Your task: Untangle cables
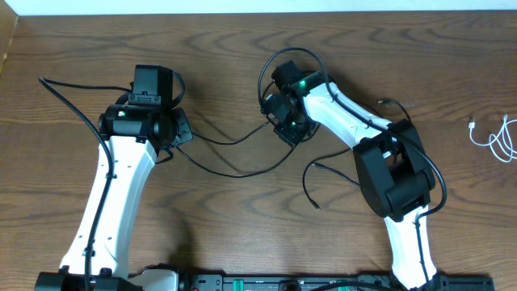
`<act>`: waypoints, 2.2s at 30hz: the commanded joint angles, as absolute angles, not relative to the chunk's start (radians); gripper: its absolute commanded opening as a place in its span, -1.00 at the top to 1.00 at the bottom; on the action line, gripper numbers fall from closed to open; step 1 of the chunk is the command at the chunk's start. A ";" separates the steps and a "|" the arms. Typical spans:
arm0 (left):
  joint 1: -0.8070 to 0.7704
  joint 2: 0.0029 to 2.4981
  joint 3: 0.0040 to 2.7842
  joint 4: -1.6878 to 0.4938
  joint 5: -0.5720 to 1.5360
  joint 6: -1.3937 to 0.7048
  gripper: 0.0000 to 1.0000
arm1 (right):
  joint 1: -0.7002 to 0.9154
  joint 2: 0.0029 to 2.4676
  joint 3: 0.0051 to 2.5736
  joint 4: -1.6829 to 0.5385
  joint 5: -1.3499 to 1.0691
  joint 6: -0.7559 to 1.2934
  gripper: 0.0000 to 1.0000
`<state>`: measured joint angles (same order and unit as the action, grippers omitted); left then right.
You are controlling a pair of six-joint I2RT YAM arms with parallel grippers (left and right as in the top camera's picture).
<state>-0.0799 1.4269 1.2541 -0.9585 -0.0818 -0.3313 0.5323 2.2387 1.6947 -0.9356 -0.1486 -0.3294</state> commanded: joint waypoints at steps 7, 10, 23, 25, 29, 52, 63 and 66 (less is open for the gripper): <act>-0.081 1.431 1.253 -0.960 -0.098 -0.315 0.85 | 0.447 1.998 1.989 -1.040 -0.140 -0.144 0.98; -0.081 1.431 1.253 -0.960 -0.098 -0.315 0.85 | 0.387 1.907 2.088 -1.044 -0.139 -0.099 0.98; -0.081 1.431 1.253 -0.944 -0.098 -0.315 0.85 | -0.044 1.648 2.177 -1.011 -0.089 -0.045 0.98; -0.081 1.431 1.253 -0.944 -0.098 -0.315 0.85 | -0.109 1.644 2.177 -1.010 -0.061 -0.038 0.98; -0.081 1.431 1.253 -0.944 -0.098 -0.315 0.85 | -0.225 1.648 2.177 -0.978 -0.025 -0.038 0.98; -0.081 1.431 1.253 -0.942 -0.098 -0.315 0.85 | -0.486 1.772 2.176 -0.959 0.098 -0.012 0.98; -0.081 1.431 1.253 -0.941 -0.098 -0.315 0.85 | -0.439 1.942 2.150 -1.290 -0.303 -0.023 0.22; -0.081 1.431 1.253 -0.941 -0.098 -0.315 0.85 | -0.387 2.043 2.146 -1.366 -0.297 -0.022 0.28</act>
<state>-0.0799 1.4269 1.2541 -0.9386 -0.0818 -0.3317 -0.4393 1.9465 2.1605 -1.3243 -0.2195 -0.0216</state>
